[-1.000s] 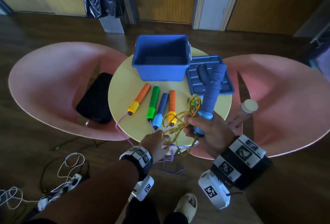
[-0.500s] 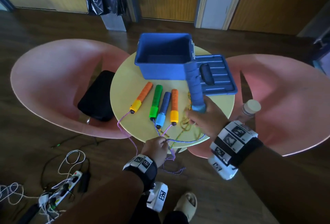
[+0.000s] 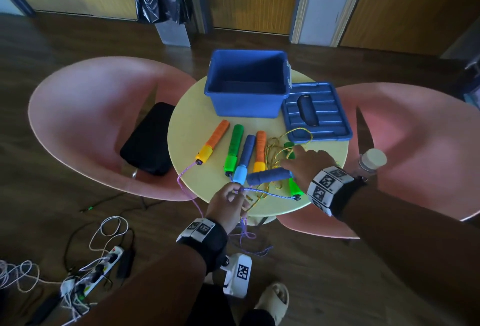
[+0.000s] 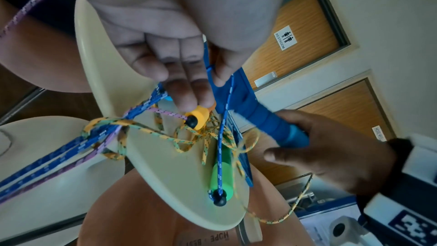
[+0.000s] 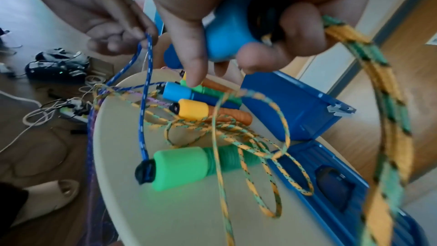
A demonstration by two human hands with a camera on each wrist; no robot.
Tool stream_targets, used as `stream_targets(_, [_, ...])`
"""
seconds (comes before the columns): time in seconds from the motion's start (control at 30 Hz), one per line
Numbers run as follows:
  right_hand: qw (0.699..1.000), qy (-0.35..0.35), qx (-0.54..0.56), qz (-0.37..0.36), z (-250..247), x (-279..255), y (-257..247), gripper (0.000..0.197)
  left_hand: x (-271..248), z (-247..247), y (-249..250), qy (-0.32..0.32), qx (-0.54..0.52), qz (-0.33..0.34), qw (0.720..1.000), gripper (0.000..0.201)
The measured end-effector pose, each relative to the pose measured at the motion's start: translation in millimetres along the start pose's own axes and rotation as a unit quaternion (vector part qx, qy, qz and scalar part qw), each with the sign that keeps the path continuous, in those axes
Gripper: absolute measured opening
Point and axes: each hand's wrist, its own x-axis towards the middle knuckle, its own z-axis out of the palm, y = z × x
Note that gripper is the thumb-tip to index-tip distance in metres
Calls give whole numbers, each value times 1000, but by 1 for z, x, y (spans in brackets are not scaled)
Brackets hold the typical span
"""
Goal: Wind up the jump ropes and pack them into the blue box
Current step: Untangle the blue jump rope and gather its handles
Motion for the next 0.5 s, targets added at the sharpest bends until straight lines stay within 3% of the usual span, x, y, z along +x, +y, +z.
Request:
stream_targets(0.17, [995,14,-53,-80,9,7,-5,42,6,-7,4,-20,21,31,999,8])
stream_targets(0.3, [993,14,-31,-114,18,16,-8,44,10,-5,6,-14,53,69,996,25])
stream_targets(0.43, [994,-12,61,-88,25,27,-11,43,11,5,11,-34,53,34,997,18])
stream_targets(0.5, [992,-26,107,-69,31,31,-15,44,10,9,13,-73,14,-19,997,28])
